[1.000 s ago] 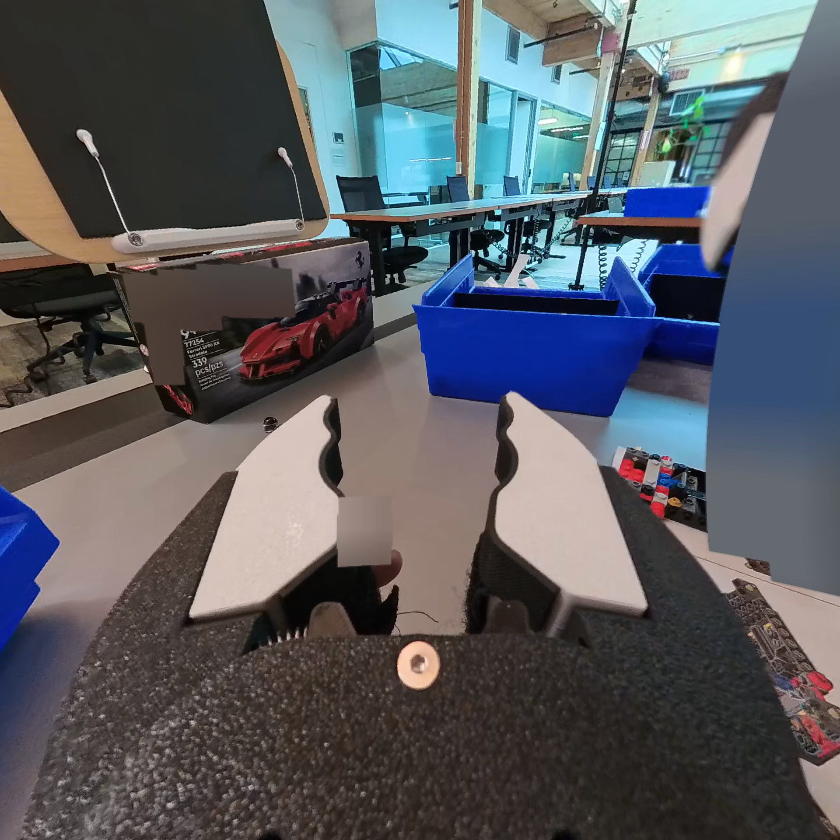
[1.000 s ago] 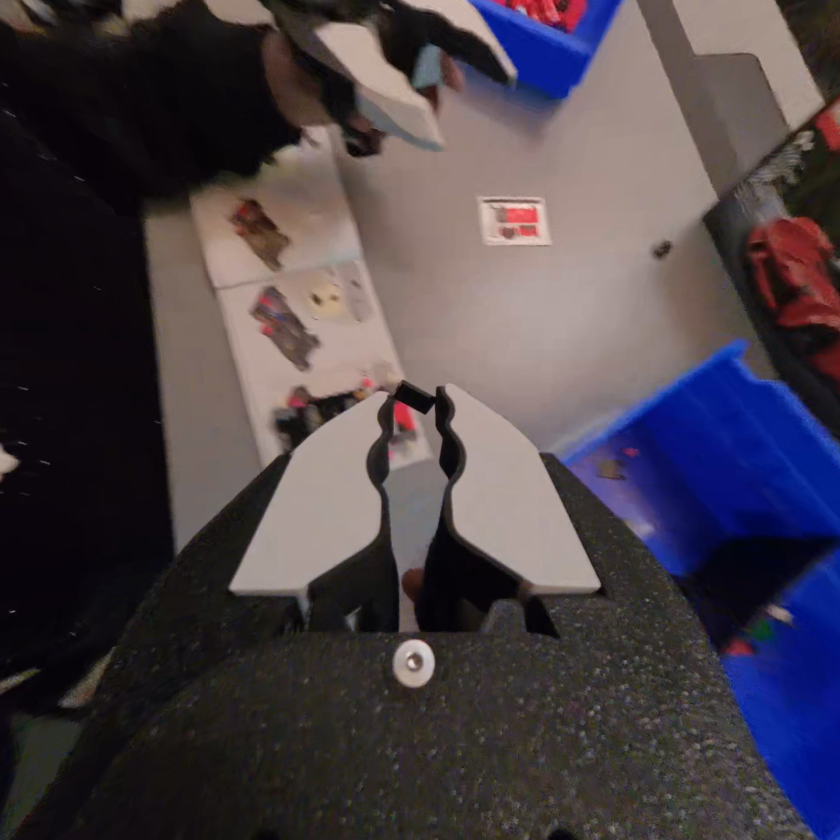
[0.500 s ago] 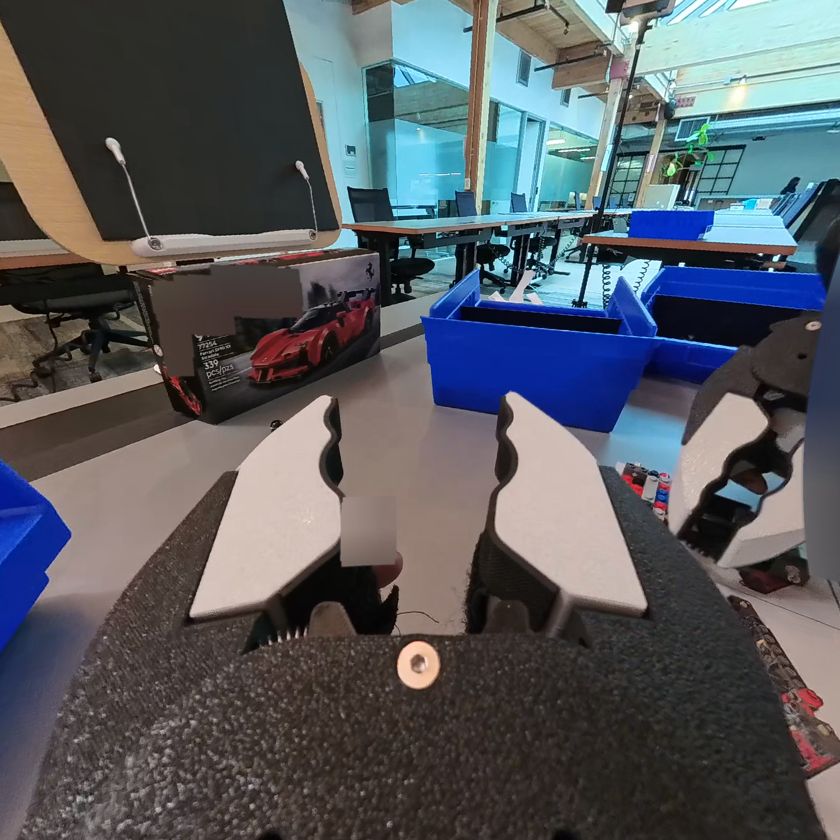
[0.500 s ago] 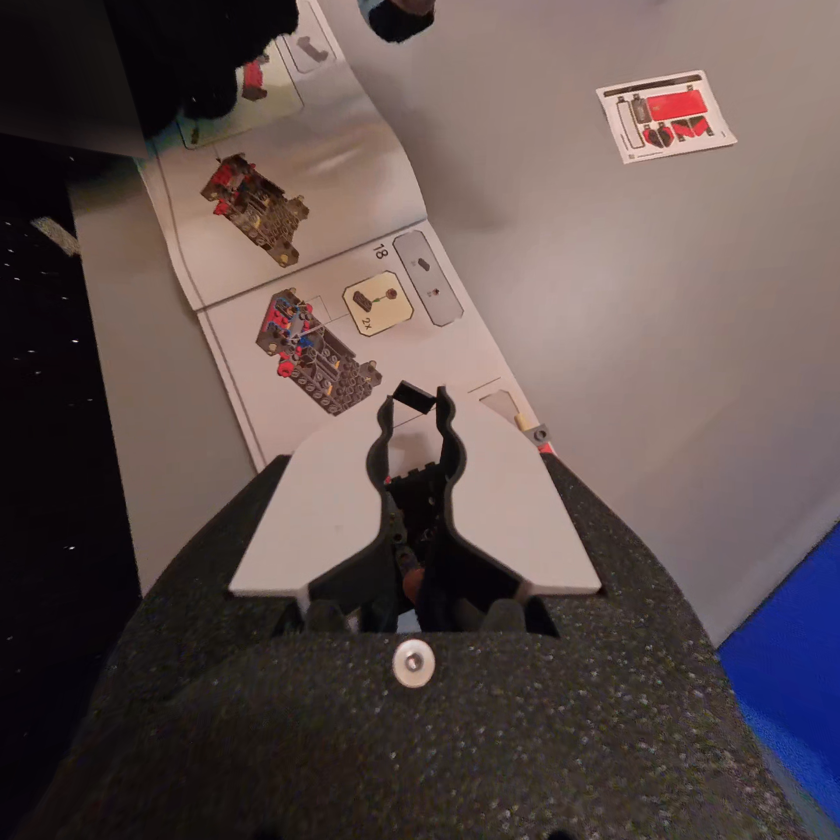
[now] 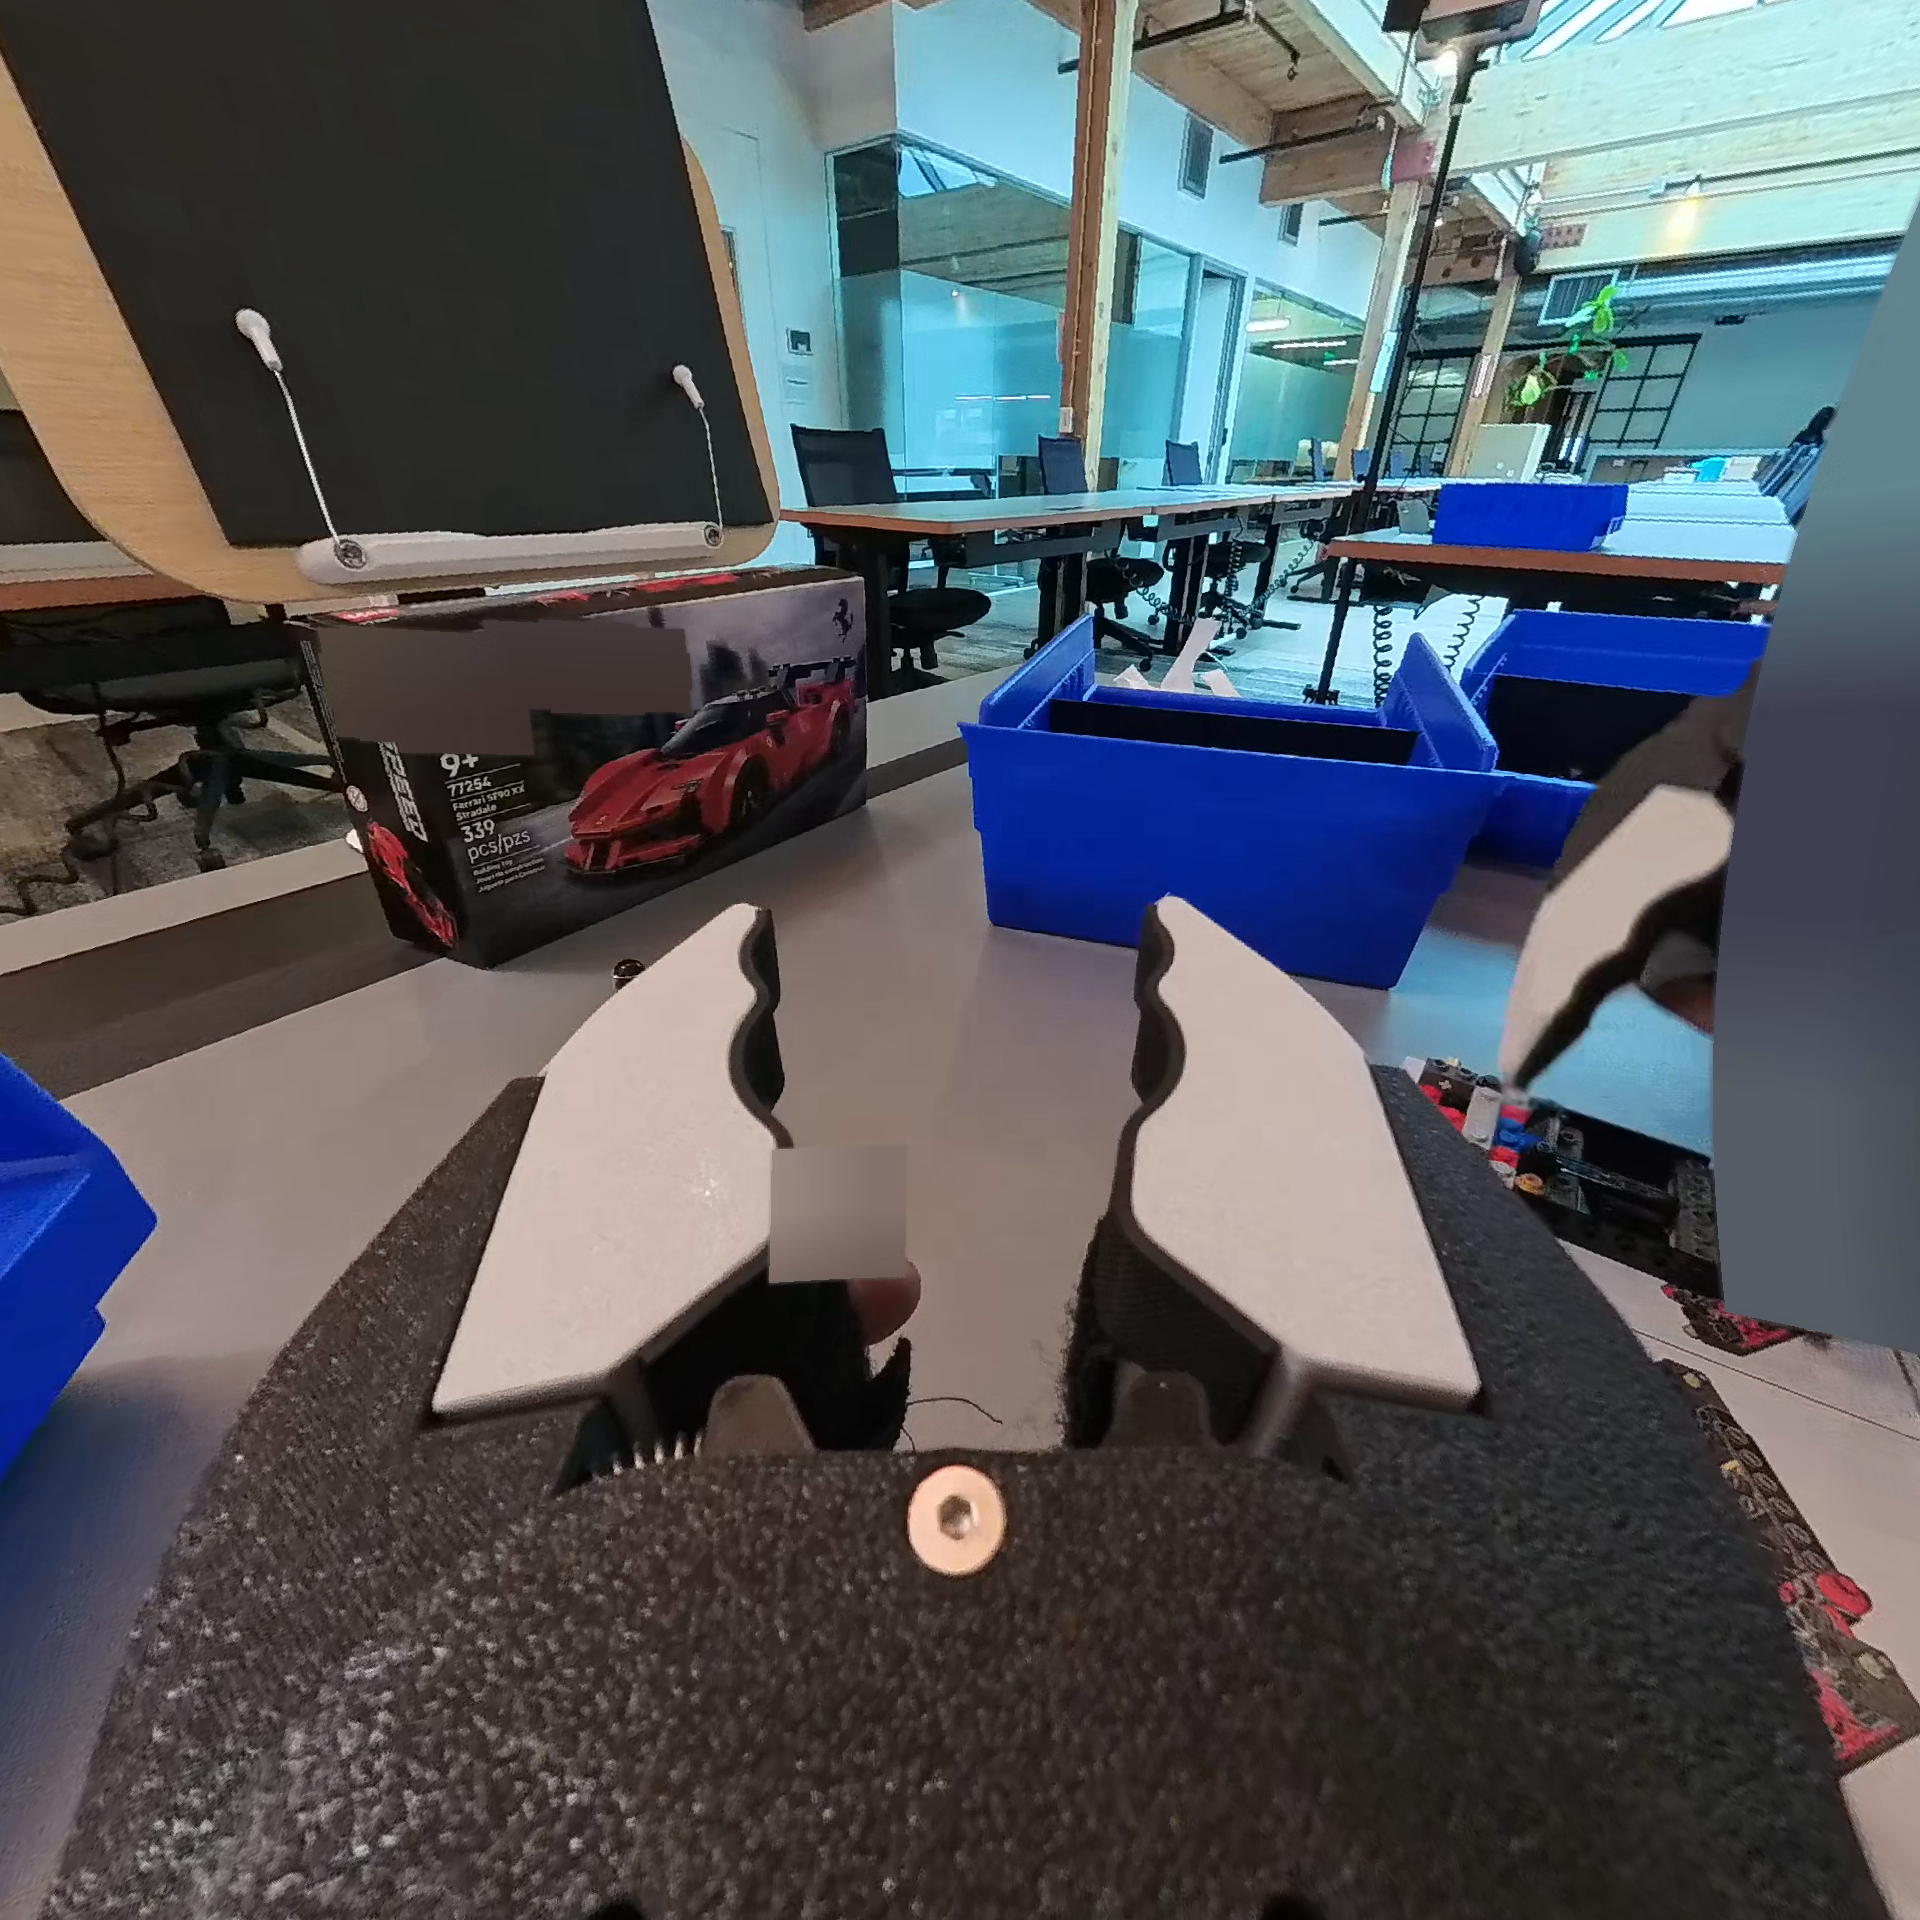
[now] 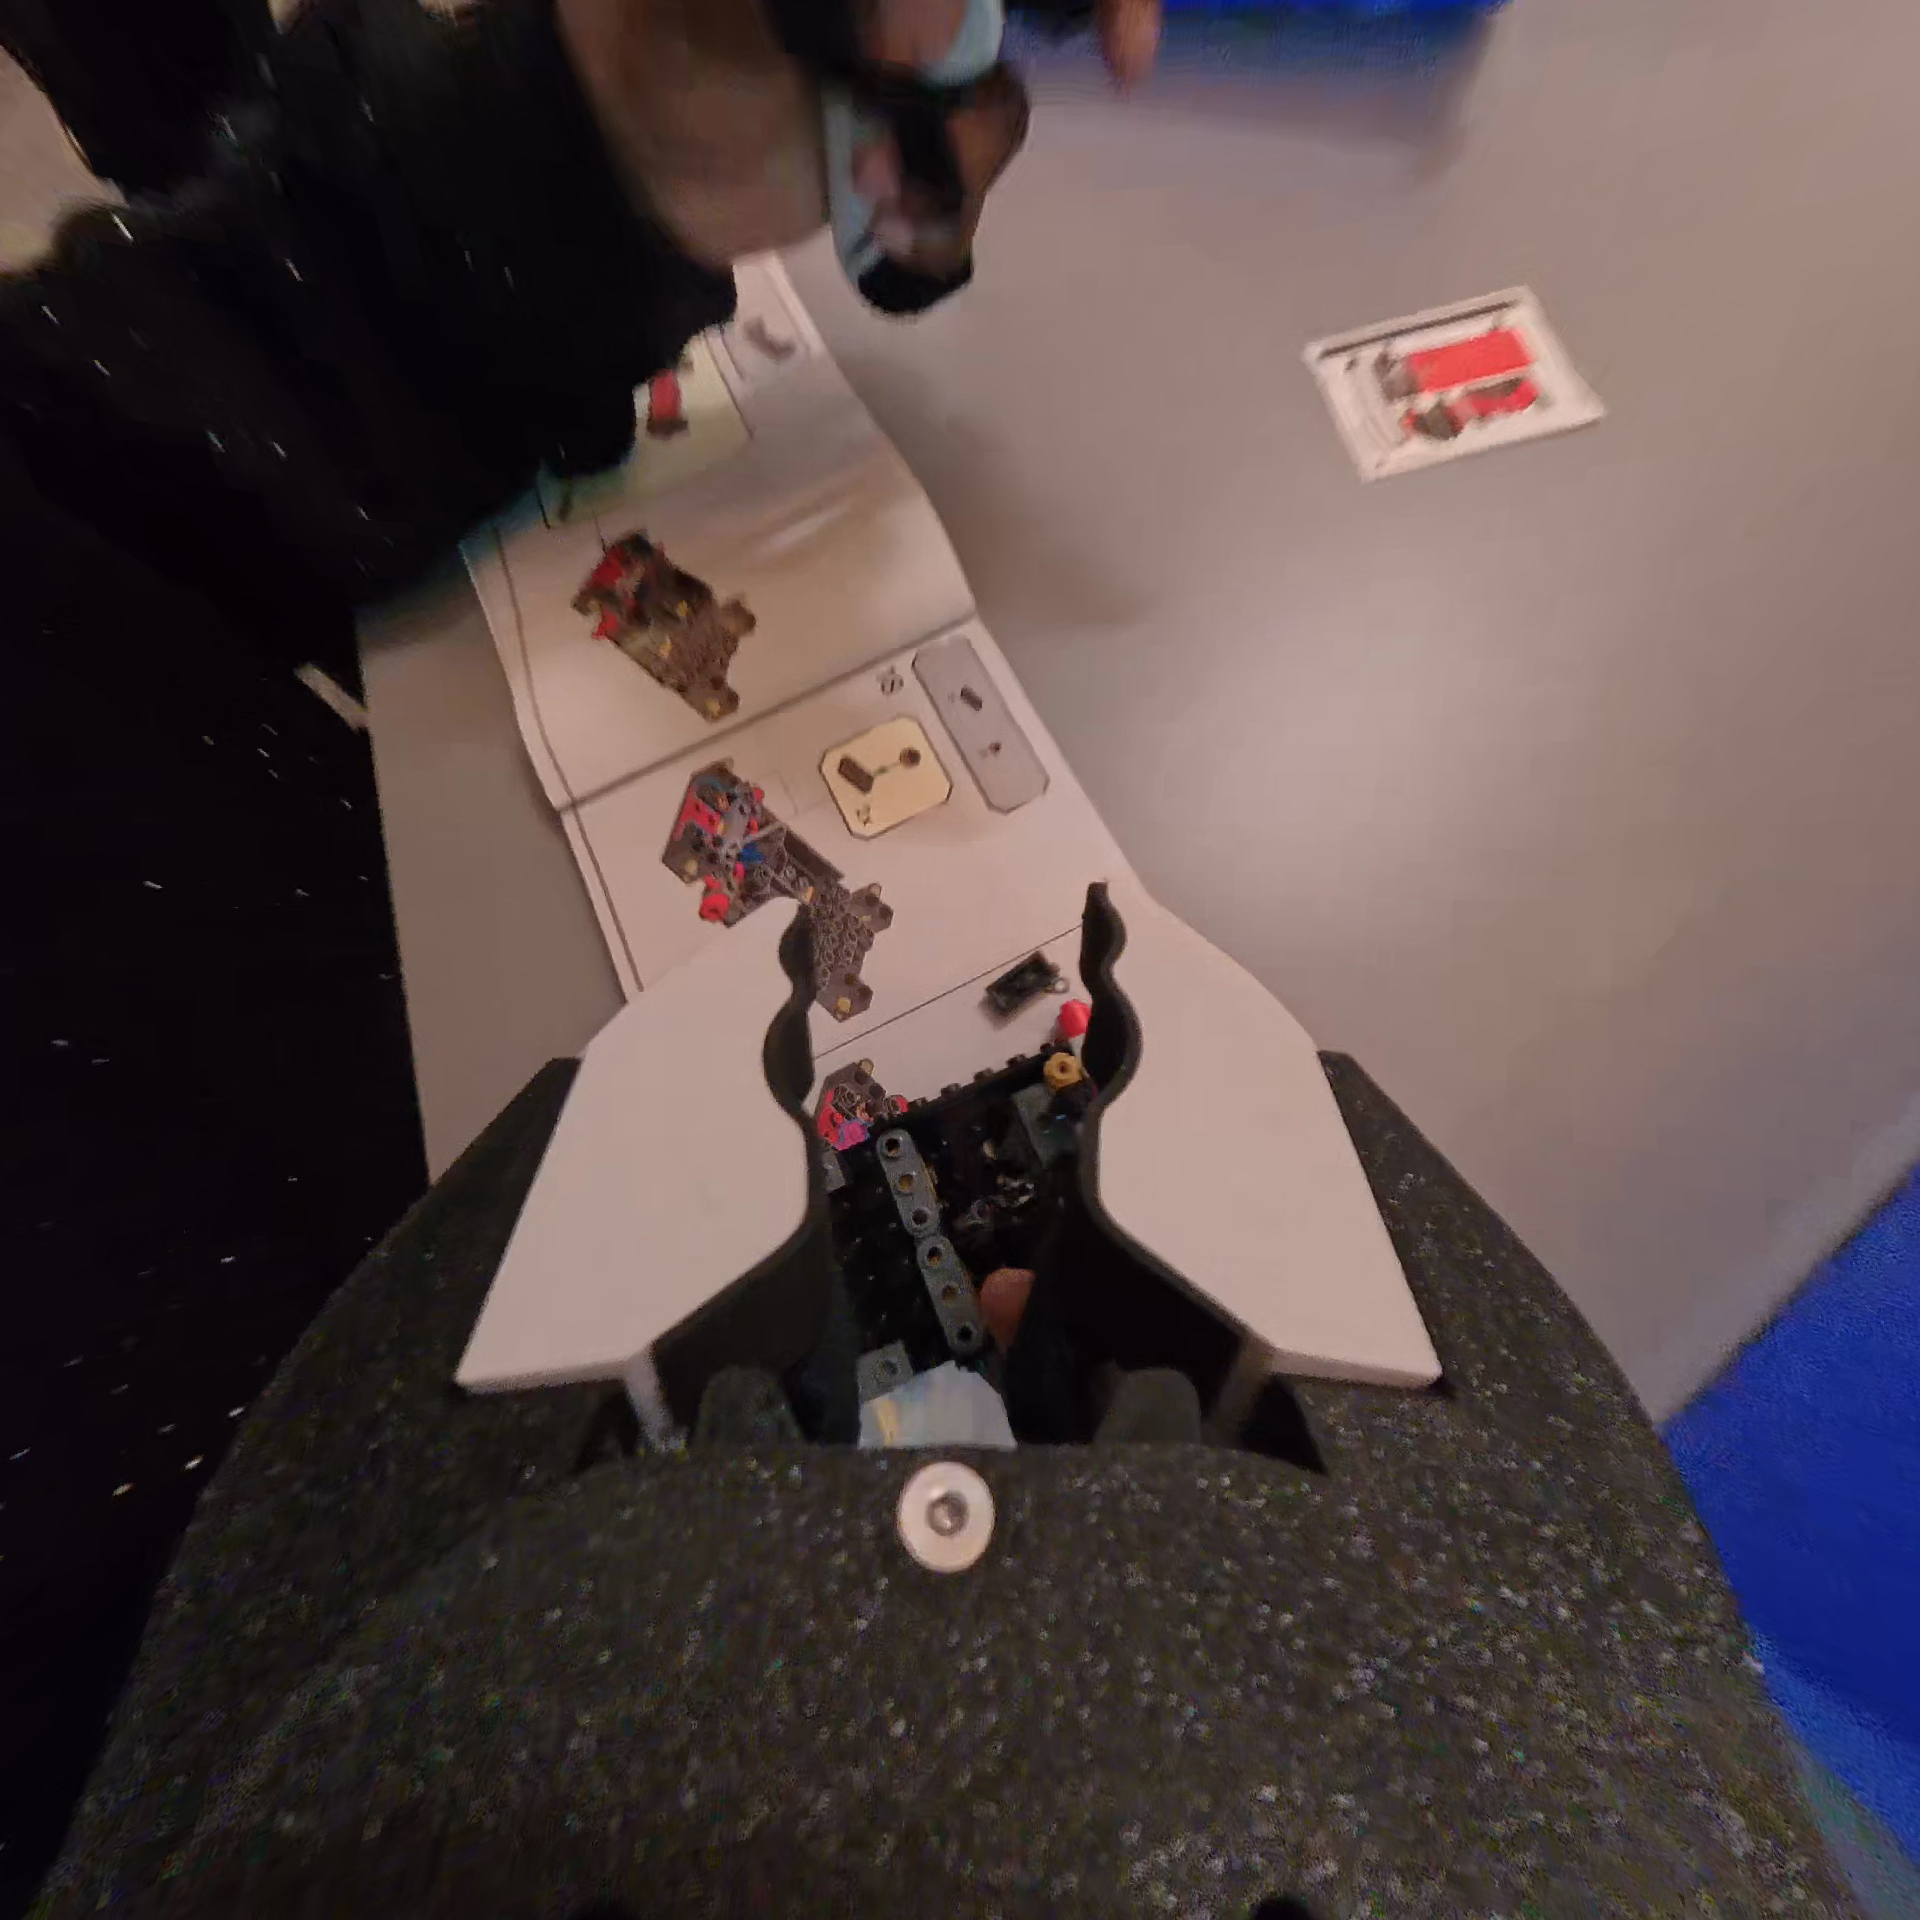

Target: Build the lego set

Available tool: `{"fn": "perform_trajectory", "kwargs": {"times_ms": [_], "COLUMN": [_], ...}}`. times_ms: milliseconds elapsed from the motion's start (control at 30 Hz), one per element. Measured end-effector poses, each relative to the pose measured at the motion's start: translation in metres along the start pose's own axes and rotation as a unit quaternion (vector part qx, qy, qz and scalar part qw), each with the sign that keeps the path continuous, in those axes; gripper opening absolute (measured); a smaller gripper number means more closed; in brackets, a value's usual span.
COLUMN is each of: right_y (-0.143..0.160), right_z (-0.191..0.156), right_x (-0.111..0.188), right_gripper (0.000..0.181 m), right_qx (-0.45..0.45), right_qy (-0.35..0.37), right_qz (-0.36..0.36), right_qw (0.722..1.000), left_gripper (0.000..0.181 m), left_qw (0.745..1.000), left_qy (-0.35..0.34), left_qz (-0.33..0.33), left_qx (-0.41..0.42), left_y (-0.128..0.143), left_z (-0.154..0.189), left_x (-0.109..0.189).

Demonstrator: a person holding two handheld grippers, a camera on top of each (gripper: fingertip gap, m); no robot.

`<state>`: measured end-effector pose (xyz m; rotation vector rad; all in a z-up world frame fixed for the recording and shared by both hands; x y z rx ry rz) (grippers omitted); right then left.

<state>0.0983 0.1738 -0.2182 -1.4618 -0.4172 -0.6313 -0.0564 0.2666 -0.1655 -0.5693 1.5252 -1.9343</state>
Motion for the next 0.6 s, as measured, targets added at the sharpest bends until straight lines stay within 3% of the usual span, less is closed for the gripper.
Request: {"fn": "perform_trajectory", "kwargs": {"times_ms": [133,233,267,333,467,600], "right_y": [-0.011,-0.01,-0.007,-0.002,0.011,0.036], "right_z": [0.027,0.056,0.066,0.088,0.138,0.169], "right_x": [0.042,0.075,0.086,0.106,0.132,0.126], "right_gripper": [0.056,0.059,0.047,0.003,0.0,0.001], "right_qx": [-0.002,0.02,0.032,0.073,0.13,0.183], "right_qy": [0.022,0.048,0.057,0.074,0.096,0.04], "right_qz": [-0.001,-0.05,-0.076,-0.119,-0.198,-0.24], "right_qw": [1.0,0.997,0.995,0.987,0.967,0.953], "left_gripper": [0.066,0.065,0.065,0.065,0.064,0.063], "left_qw": [1.0,1.0,1.0,1.0,1.0,1.0], "left_qy": [0.001,0.001,0.0,-0.001,-0.003,0.004], "left_qz": [-0.002,-0.007,-0.009,-0.012,-0.016,-0.007], "left_qx": [0.001,0.0,0.0,-0.001,-0.001,-0.001], "left_y": [0.001,0.003,0.003,0.005,0.007,0.005], "left_z": [0.0,0.0,0.0,-0.001,-0.003,-0.002], "left_x": [0.0,-0.001,-0.001,-0.001,-0.001,0.0]}}
Point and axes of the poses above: each gripper's, where its closed fingertips meet, x back along the fingers, y out of its underside, z = x × y across the jaws, the point moved 3 cm from there along x, back along the fingers, and after that the axes turned 14 degrees about x, right-handed, at the moved point
